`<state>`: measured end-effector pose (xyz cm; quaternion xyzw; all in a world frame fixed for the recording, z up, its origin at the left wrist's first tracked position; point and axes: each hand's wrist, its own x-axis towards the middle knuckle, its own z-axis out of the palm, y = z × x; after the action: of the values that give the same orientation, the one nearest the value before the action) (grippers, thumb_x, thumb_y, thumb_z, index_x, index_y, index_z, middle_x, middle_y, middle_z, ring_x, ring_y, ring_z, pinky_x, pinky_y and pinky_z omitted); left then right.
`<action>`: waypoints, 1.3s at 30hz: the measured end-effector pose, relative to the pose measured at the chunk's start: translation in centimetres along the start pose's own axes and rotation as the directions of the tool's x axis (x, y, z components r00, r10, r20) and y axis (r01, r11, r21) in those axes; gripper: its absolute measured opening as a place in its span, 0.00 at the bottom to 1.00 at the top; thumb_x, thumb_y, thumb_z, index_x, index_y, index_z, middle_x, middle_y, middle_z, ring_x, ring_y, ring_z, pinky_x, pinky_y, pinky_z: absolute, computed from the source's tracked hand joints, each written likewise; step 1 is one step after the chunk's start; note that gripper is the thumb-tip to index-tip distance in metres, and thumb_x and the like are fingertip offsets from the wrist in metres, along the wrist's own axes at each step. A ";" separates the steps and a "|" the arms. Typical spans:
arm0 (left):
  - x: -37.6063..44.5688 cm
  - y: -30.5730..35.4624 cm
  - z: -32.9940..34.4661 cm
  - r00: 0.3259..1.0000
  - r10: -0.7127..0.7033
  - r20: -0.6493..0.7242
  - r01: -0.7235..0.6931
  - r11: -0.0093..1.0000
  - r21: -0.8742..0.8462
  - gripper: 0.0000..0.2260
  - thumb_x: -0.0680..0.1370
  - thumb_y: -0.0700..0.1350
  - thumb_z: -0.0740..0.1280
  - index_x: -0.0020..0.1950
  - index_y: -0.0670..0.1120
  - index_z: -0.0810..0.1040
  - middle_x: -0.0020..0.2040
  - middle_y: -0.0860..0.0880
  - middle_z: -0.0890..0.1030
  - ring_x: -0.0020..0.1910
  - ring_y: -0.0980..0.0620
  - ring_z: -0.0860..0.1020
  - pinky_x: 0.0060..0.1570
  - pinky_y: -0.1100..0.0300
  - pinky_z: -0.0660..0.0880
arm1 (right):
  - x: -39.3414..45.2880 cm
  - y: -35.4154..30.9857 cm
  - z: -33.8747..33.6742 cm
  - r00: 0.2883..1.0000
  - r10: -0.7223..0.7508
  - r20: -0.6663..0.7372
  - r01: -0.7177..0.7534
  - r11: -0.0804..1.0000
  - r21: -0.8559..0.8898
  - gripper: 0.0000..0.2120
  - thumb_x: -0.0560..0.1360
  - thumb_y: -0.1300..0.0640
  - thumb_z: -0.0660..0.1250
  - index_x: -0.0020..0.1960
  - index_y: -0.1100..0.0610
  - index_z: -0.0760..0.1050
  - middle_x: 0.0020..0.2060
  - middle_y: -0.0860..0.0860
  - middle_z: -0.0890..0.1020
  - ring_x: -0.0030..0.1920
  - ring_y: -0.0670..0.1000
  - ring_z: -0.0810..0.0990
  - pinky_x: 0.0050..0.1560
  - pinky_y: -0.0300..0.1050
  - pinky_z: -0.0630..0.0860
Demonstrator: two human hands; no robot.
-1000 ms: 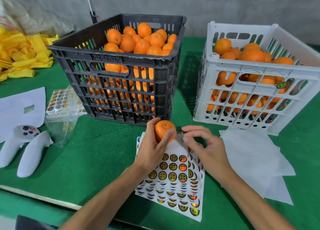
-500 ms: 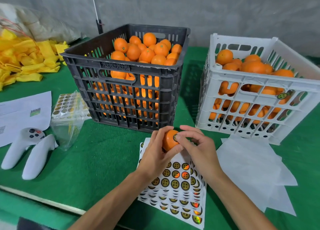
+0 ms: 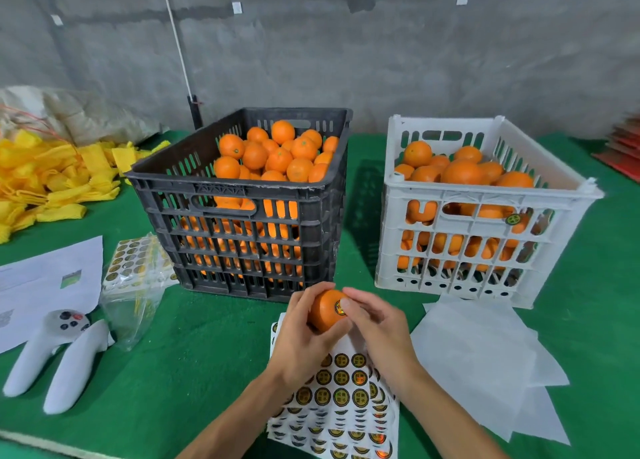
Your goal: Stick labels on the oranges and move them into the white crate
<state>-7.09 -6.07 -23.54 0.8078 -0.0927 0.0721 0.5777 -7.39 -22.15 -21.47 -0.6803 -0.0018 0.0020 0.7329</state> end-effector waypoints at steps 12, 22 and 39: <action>8.6 13.1 0.7 0.972 0.225 -0.074 -0.232 0.965 -0.121 0.15 0.80 0.59 0.70 0.66 0.66 0.77 0.65 0.58 0.75 0.63 0.57 0.79 0.59 0.61 0.80 | 3.6 -12.1 -1.6 0.833 -0.500 -0.239 0.495 0.865 -0.084 0.08 0.79 0.52 0.72 0.56 0.44 0.85 0.55 0.39 0.85 0.59 0.40 0.81 0.58 0.34 0.78; 17.7 23.1 5.8 0.863 0.496 0.096 -0.496 0.799 0.340 0.17 0.85 0.46 0.62 0.75 0.52 0.70 0.74 0.47 0.70 0.67 0.54 0.76 0.64 0.57 0.75 | 8.7 -22.0 -5.9 0.410 -0.906 -0.108 0.509 0.325 -0.797 0.16 0.79 0.67 0.65 0.64 0.58 0.81 0.62 0.50 0.81 0.63 0.46 0.75 0.67 0.46 0.73; 25.0 11.3 -22.0 0.657 -0.754 -0.015 0.097 0.065 0.993 0.24 0.81 0.57 0.67 0.71 0.45 0.78 0.71 0.42 0.77 0.64 0.42 0.78 0.69 0.44 0.74 | 21.8 -20.6 11.3 0.873 0.172 0.457 0.437 0.142 -0.888 0.26 0.78 0.62 0.67 0.75 0.56 0.69 0.70 0.59 0.74 0.68 0.62 0.74 0.64 0.52 0.75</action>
<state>14.40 9.49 -0.47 0.9470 0.0782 -0.2946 -0.1017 14.34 -12.30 -0.11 -0.9632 -0.2375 0.0926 0.0848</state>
